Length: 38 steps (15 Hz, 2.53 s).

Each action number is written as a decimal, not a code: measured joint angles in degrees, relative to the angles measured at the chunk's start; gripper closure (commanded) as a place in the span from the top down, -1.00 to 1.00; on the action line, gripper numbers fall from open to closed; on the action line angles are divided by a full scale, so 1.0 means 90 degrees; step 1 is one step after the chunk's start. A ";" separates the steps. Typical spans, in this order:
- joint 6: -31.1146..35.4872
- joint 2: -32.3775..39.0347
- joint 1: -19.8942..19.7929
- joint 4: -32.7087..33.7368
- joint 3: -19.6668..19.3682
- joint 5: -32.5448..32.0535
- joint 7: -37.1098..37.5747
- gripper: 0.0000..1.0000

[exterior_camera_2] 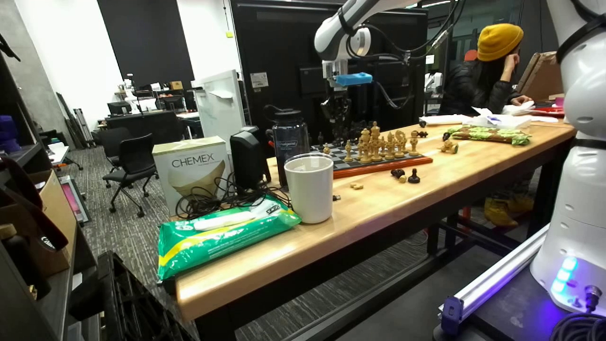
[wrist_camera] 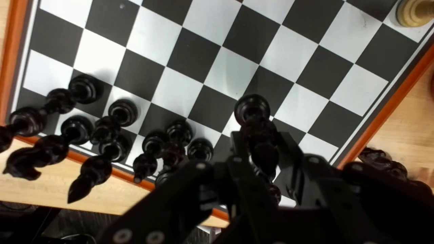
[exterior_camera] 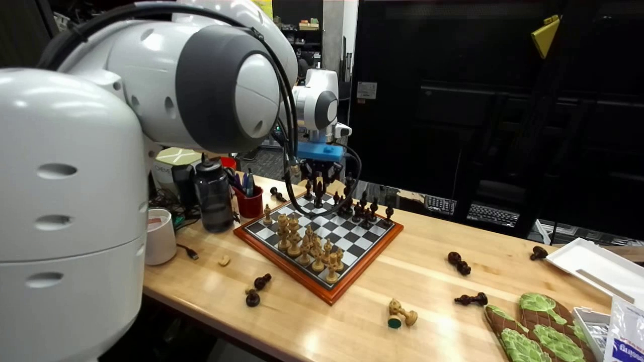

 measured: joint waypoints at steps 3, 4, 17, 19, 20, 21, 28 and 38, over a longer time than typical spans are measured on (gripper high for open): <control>-0.0194 0.0233 0.0000 0.0360 0.0040 0.0041 -0.0075 -0.86; -0.0252 0.0311 0.0000 0.0475 0.0050 0.0082 -0.0130 -0.86; -0.0887 0.1274 -0.0001 0.1984 0.0095 0.0095 -0.0449 -0.86; -0.0974 0.1436 -0.0002 0.2231 0.0095 0.0095 -0.0487 -0.86; -0.1015 0.1515 -0.0003 0.2353 0.0095 0.0095 -0.0500 -0.86; -0.1059 0.1593 -0.0005 0.2469 0.0094 0.0094 -0.0511 -0.86; -0.1541 0.2133 -0.0032 0.3359 0.0069 0.0088 -0.0522 -0.86; -0.1775 0.2840 -0.0106 0.4357 0.0033 0.0060 -0.0776 -0.86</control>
